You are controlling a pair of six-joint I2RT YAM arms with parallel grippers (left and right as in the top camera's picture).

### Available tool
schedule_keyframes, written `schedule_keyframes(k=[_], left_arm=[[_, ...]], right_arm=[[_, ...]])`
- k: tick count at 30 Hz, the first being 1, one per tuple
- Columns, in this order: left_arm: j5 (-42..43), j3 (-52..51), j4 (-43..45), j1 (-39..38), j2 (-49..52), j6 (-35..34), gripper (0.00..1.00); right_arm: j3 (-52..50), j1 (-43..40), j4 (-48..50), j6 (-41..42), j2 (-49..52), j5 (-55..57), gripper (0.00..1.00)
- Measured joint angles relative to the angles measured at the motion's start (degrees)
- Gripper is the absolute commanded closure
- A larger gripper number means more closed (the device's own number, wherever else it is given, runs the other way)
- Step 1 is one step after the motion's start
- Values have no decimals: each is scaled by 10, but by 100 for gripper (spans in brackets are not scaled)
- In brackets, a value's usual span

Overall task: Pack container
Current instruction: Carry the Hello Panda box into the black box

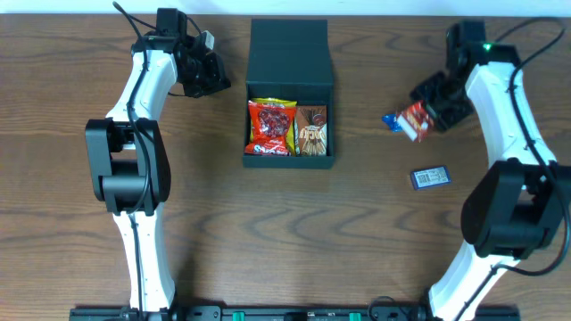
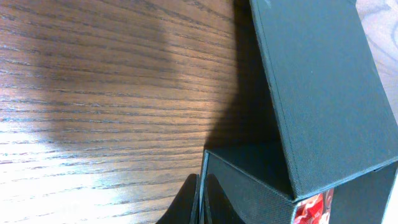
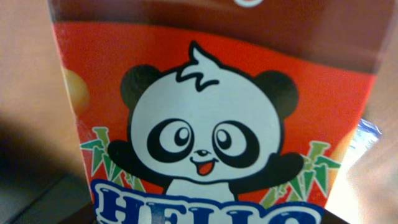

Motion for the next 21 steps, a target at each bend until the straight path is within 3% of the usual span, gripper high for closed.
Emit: schedule_keyframes(k=[15,21], left_arm=[[0,0,2,1,0,2,94],[0,0,-3,15,0,5,94]], right_arm=[[32,186,131,-183,0,-78,46],[32,249,119,-229,1,-84,48]])
